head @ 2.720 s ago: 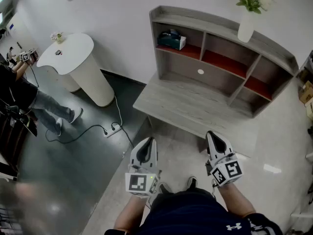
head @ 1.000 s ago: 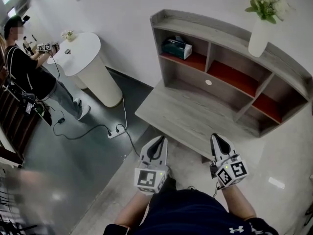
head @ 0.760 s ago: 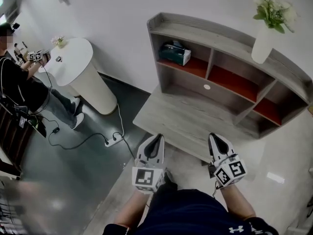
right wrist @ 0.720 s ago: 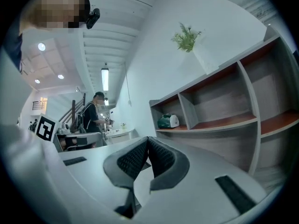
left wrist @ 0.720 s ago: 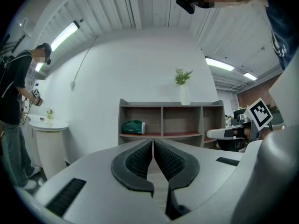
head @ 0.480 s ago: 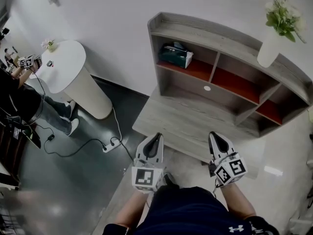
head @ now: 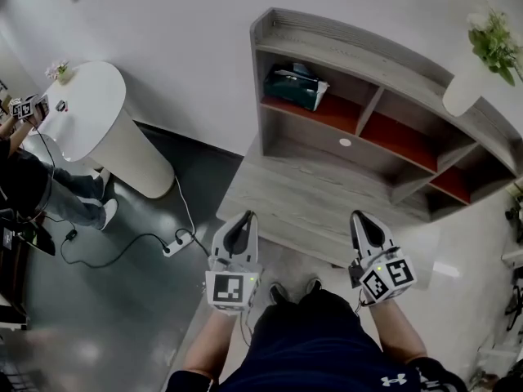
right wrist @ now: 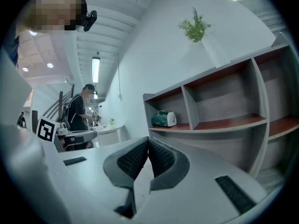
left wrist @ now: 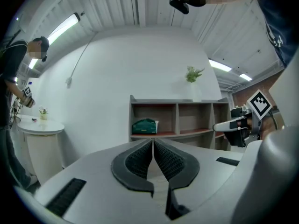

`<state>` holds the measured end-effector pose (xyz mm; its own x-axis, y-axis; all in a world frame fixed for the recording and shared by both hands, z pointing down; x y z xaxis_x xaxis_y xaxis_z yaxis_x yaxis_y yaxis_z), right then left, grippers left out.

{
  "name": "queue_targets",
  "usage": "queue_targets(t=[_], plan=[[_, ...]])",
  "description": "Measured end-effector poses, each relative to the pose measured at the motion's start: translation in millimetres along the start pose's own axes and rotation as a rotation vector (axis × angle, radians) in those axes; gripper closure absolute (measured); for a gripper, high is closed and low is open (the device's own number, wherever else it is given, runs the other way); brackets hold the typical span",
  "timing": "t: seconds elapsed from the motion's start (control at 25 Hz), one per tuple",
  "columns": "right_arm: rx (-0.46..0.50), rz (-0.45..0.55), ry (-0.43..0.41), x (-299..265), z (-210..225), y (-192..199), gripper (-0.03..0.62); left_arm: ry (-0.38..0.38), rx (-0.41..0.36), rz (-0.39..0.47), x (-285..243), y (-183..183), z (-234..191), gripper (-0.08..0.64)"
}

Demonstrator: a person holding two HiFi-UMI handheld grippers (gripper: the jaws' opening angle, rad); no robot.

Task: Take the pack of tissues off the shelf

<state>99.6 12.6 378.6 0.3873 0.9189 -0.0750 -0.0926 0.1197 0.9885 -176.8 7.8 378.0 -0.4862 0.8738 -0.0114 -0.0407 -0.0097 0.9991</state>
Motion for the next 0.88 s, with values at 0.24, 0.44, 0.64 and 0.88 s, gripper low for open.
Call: queue_targets(t=[0.24, 0.44, 0.64, 0.88], plan=[[-0.022, -0.024, 0.004, -24, 16, 9, 0.580, 0.020, -0.067, 0.018, -26, -11, -11, 0.532], [-0.037, -0.004, -0.039, -49, 22, 3, 0.580, -0.029, -0.193, 0.007, -44, -29, -38, 0.532], [-0.037, 0.031, -0.059, -68, 39, -13, 0.580, -0.050, -0.292, -0.048, -75, -46, -63, 0.532], [-0.047, 0.046, -0.050, -83, 64, -20, 0.580, -0.013, -0.439, -0.020, -127, -80, -70, 0.535]])
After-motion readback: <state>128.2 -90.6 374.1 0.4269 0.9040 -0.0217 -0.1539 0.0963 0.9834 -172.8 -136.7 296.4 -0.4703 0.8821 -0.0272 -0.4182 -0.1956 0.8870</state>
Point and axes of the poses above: the fingertips, and each gripper's own axes: x backward along the fingers, z to its right, y out of its underside, the point moved 6 cm from there along x, backward along the fingers, and after that the axes turned 5 degrees about y, right-handed, at the moved point
